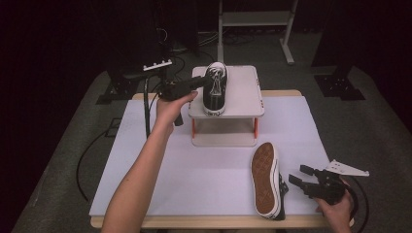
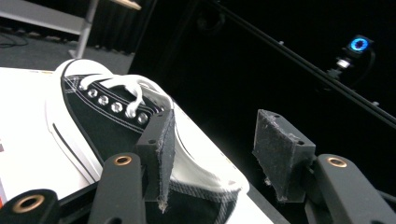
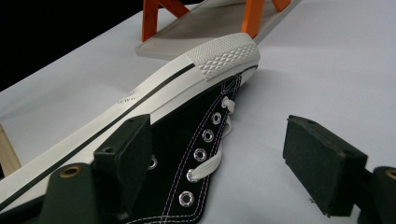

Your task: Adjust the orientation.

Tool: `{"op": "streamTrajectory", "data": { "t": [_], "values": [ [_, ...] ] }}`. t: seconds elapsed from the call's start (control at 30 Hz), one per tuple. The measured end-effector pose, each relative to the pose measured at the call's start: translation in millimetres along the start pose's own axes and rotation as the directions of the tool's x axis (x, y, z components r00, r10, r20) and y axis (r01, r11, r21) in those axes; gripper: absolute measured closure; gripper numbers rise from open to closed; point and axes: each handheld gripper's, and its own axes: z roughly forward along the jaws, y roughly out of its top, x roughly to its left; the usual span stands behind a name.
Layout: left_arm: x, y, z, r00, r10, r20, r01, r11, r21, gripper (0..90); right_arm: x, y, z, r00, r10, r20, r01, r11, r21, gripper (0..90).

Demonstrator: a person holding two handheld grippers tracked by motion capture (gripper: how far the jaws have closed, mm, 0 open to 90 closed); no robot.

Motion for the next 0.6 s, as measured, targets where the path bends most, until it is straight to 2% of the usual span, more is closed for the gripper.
{"op": "streamTrajectory", "data": {
  "t": [0.1, 0.4, 0.6],
  "values": [
    [1.3, -6.9, -8.7, 0.9993, -0.013, 0.036, 0.013, 0.9999, -0.007, 44.5, 0.8, -0.3, 0.6, 1.0, -0.004, 0.002, 0.004, 1.0, 0.005, 23.3],
    [-0.5, -28.2, -31.3, 0.9971, 0.038, 0.066, -0.037, 0.9991, -0.023, 39.7, 2.5, -0.4, 0.6, 1.0, -0.008, 0.002, 0.008, 1.0, 0.006, 23.3],
    [-3.3, -41.9, -46.5, 0.9934, 0.046, 0.105, -0.042, 0.9984, -0.037, 34.9, 4.4, 1.2, 2.7, 0.9999, -0.014, -0.009, 0.014, 1.0, 0.006, 23.2]
  ]
}}
